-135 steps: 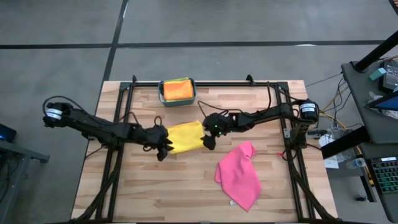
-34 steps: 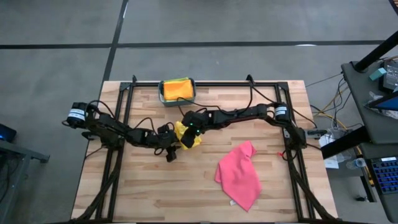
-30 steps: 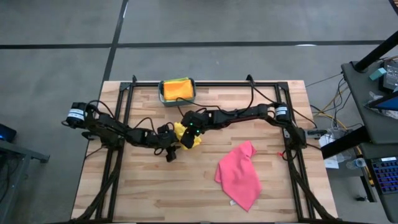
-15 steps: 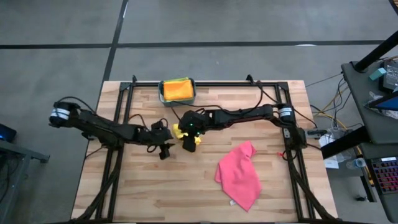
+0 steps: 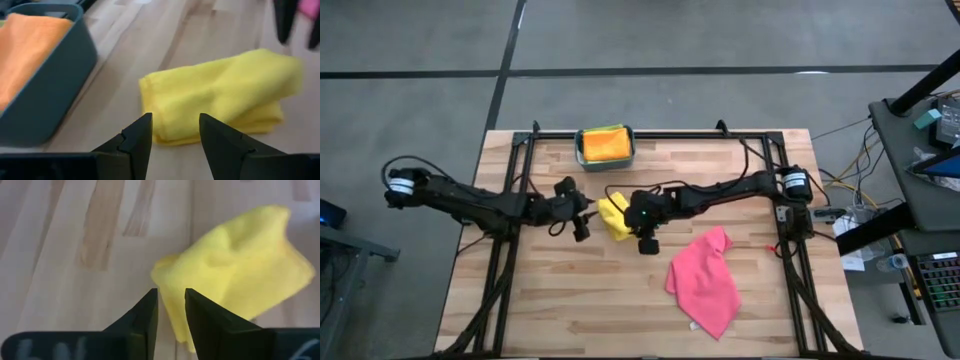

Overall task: Fold microfiber towels
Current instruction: Fold the yellow towel

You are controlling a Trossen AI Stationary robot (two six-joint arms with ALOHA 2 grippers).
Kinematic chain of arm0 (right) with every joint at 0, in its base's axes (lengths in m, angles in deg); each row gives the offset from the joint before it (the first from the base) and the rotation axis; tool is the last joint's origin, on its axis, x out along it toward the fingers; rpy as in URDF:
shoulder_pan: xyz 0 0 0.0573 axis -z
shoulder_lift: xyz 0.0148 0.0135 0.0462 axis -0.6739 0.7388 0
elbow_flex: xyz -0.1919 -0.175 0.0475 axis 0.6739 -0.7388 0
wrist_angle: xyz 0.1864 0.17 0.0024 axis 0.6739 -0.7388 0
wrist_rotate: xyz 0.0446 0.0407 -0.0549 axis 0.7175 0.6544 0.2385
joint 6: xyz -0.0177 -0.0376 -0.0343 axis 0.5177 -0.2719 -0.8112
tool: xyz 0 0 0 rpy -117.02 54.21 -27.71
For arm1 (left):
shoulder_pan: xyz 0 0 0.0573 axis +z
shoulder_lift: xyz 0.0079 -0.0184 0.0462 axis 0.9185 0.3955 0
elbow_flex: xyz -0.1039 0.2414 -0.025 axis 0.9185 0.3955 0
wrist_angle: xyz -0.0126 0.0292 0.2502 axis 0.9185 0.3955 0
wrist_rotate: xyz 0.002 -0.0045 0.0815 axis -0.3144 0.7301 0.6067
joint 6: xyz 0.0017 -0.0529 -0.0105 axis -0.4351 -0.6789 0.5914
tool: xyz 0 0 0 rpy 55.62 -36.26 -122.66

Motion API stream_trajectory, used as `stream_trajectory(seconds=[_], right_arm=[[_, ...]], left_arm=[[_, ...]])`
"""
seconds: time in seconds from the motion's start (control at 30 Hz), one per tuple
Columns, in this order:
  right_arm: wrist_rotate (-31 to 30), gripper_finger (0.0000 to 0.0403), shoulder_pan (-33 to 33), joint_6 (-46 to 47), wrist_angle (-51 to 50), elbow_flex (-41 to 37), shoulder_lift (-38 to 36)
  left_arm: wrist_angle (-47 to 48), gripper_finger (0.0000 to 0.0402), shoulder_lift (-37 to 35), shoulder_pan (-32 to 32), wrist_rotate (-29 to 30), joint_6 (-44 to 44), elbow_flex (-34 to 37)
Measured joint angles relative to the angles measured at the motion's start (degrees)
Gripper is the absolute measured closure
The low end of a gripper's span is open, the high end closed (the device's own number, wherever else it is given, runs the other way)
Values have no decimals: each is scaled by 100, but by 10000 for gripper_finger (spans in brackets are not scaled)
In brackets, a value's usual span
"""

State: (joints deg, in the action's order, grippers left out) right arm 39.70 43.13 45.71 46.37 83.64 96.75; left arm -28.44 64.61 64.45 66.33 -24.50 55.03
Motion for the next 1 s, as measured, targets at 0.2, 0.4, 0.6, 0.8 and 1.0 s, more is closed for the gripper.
stream_trajectory(seconds=[0.2, 0.4, 0.6, 0.8, 1.0], right_arm=[[-48, 270, -12, 32, 1038, -527, 3], [-48, 249, -30, -260, 1704, -853, 3], [-47, 269, -38, -275, 2170, -1059, 60], [-46, 327, -40, -312, 2206, -1024, 325], [-47, 389, -64, -368, 2265, -1017, 278]], left_arm=[[-186, 253, 266, 415, -273, 100, 13], [-458, 253, 783, 605, -307, 161, 13], [-890, 253, 1333, 606, -424, 201, 13], [-1298, 256, 1776, 617, -428, 365, 11], [-1418, 303, 1851, 617, 344, 825, -63]])
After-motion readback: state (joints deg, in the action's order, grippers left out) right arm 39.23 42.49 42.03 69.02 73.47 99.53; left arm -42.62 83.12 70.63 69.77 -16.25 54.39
